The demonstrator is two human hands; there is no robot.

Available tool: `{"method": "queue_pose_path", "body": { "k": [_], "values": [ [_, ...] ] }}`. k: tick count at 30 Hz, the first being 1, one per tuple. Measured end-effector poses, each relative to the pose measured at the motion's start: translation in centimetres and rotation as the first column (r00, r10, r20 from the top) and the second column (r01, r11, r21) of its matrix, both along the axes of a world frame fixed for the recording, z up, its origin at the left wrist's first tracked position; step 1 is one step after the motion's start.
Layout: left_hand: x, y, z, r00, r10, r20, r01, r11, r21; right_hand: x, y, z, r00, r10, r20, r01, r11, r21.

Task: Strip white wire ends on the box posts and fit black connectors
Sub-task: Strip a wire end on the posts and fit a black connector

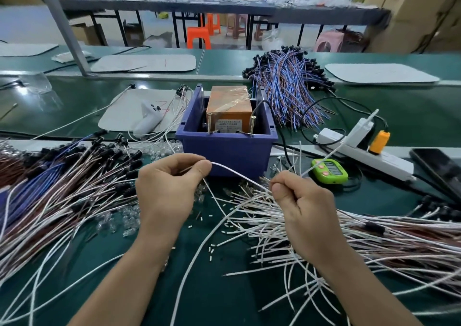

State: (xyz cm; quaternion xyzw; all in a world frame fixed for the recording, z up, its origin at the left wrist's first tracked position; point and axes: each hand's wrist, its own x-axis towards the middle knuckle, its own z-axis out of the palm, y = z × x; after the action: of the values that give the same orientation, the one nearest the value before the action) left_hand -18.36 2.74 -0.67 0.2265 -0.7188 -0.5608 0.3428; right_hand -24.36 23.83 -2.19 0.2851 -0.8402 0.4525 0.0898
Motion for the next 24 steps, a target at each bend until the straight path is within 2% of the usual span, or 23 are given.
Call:
{"method": "queue_pose_path", "body": {
  "k": [1, 2, 4, 6, 7, 10, 12, 15, 19, 24],
  "values": [
    [0.0, 0.0, 0.2, 0.999, -0.036, -0.037, 0.042, 0.985, 0.17, 0.0, 0.0, 0.0, 1.0, 0.0, 0.005, 0.0, 1.0, -0.001],
    [0.0, 0.1, 0.5, 0.992, -0.081, -0.101, 0.113, 0.927, 0.359, 0.0, -0.1, 0.0, 1.0, 0.003, 0.005, -0.003, 1.0, -0.007],
    [0.2, -0.1, 1.0, 0.965, -0.131, -0.226, 0.25, 0.713, 0.655, 0.0, -0.1, 0.0, 1.0, 0.012, 0.011, -0.012, 1.0, -0.026],
    [0.4, -0.5, 1.2, 0.942, -0.151, -0.301, 0.334, 0.526, 0.782, 0.0, -0.2, -0.2, 1.0, 0.017, 0.021, -0.016, 0.999, -0.03],
    [0.4, -0.7, 1.2, 0.928, -0.158, -0.336, 0.37, 0.464, 0.805, 0.0, -0.3, -0.2, 0.999, 0.02, 0.028, -0.02, 0.999, -0.03],
    [0.5, -1.1, 1.0, 0.892, -0.178, -0.415, 0.451, 0.355, 0.819, 0.0, -0.5, -0.4, 0.998, 0.036, 0.043, -0.034, 0.999, -0.035],
    [0.5, -1.2, 0.8, 0.875, -0.199, -0.442, 0.484, 0.334, 0.809, 0.0, -0.5, -0.5, 0.998, 0.037, 0.043, -0.036, 0.999, -0.026],
    [0.5, -1.4, 0.7, 0.859, -0.241, -0.453, 0.512, 0.353, 0.783, 0.0, -0.6, -0.6, 0.997, 0.043, 0.059, -0.043, 0.999, 0.003],
    [0.4, -1.5, 0.7, 0.894, -0.267, -0.36, 0.444, 0.425, 0.788, 0.0, -0.6, -0.9, 0.995, 0.034, 0.089, -0.037, 0.999, 0.038],
    [0.1, -1.9, 0.5, 0.93, -0.234, -0.283, 0.362, 0.46, 0.81, 0.1, -0.7, -0.5, 0.996, 0.048, 0.079, -0.053, 0.997, 0.061]
  ]
}}
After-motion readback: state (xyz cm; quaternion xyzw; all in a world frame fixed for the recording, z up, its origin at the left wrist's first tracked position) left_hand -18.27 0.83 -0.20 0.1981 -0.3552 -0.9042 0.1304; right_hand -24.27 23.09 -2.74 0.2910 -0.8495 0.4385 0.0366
